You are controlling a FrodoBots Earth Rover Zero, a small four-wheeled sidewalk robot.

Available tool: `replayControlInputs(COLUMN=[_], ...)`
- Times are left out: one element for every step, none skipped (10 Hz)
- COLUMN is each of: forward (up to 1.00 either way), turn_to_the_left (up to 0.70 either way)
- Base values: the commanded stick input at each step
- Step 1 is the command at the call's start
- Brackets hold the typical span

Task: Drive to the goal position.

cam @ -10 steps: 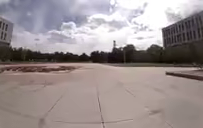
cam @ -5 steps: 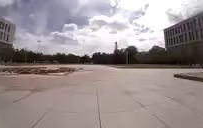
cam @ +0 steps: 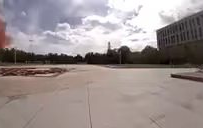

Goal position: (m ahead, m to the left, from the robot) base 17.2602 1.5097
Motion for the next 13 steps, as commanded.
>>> replayControlInputs(forward=[1.00, 1.00, 1.00, 1.00, 1.00, 1.00, 1.00, 1.00, 1.00, 1.00, 1.00, 1.00, 1.00], turn_to_the_left=[0.00, 0.00, 0.00, 0.00, 0.00, 0.00, 0.00, 0.00, 0.00, 0.00, 0.00, 0.00, 0.00])
